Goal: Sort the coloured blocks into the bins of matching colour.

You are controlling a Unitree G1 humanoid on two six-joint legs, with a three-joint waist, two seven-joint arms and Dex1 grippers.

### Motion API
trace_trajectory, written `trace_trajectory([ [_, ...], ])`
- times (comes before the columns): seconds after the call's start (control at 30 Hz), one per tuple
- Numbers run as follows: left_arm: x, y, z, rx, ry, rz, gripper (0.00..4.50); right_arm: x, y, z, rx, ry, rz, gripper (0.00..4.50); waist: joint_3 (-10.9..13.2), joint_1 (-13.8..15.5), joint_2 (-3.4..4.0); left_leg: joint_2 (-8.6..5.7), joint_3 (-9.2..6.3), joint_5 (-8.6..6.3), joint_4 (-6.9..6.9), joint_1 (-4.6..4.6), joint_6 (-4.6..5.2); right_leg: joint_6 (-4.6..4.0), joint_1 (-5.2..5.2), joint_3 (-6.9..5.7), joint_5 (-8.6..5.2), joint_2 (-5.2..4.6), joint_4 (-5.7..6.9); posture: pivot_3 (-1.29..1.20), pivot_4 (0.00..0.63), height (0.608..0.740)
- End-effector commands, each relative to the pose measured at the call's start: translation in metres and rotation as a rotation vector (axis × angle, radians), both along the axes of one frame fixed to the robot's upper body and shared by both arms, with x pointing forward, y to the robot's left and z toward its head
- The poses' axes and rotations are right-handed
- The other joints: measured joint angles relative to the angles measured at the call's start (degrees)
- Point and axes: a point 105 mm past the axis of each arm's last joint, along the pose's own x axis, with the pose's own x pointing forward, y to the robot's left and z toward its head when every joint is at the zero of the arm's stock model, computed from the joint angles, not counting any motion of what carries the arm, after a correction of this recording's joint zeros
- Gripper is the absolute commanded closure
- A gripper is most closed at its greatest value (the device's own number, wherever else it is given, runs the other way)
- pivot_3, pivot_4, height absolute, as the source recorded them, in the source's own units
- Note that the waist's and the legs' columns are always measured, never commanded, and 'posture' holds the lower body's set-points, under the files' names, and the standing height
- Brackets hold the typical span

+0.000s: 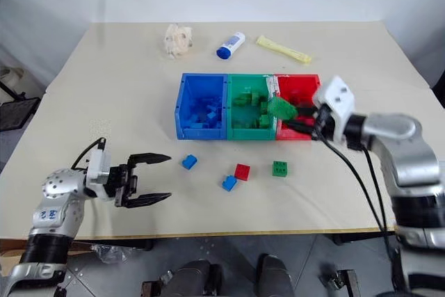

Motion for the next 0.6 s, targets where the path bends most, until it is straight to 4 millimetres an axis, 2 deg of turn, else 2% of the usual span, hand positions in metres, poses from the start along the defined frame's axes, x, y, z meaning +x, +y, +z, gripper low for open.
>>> trace_trajectory([
  [0.03, 0.002, 0.001, 0.002, 0.000, -0.020, -0.002, 0.00, 0.018, 0.005, -0.003, -0.017, 0.002, -0.010, 3.07, 0.00, -0.13, -0.01, 0.00, -0.01, -0.01, -0.02, 0.00, -0.01, 0.00, -0.01, -0.01, 0.00, 0.01, 0.01, 0.00, 0.150, 0.740],
  [0.13, 0.005, 0.001, 0.002, 0.004, -0.027, -0.001, 0.00, 0.039, 0.016, -0.006, -0.024, 0.005, -0.016, 3.07, 0.00, -0.40, 0.00, -0.07, -0.02, -0.01, -0.10, -0.04, 0.00, 0.00, -0.07, -0.14, 0.00, -0.01, 0.03, 0.00, 0.150, 0.740],
  [0.27, 0.007, 0.001, 0.003, 0.005, -0.037, -0.002, 0.00, 0.050, 0.026, -0.007, -0.022, 0.004, 0.002, 1.75, 0.01, -0.51, 0.00, -0.05, -0.03, -0.01, -0.12, -0.07, 0.01, 0.00, -0.08, -0.23, 0.00, 0.01, 0.04, 0.00, 0.150, 0.740],
  [0.43, 0.011, 0.001, 0.005, 0.005, -0.047, -0.001, 0.00, 0.045, 0.034, -0.002, -0.026, -0.015, 0.058, 0.07, 0.01, -0.49, 0.00, -0.05, -0.06, -0.01, -0.08, -0.07, 0.01, 0.00, -0.07, -0.23, 0.00, 0.01, 0.09, 0.00, 0.150, 0.740],
  [0.6, 0.013, 0.002, 0.004, 0.006, -0.045, -0.004, 0.00, 0.021, 0.029, 0.011, -0.006, -0.036, 0.139, 0.02, 0.01, -0.31, 0.01, -0.04, -0.07, -0.01, -0.07, -0.07, 0.01, 0.00, -0.07, -0.24, 0.00, 0.01, 0.11, 0.00, 0.150, 0.740],
])
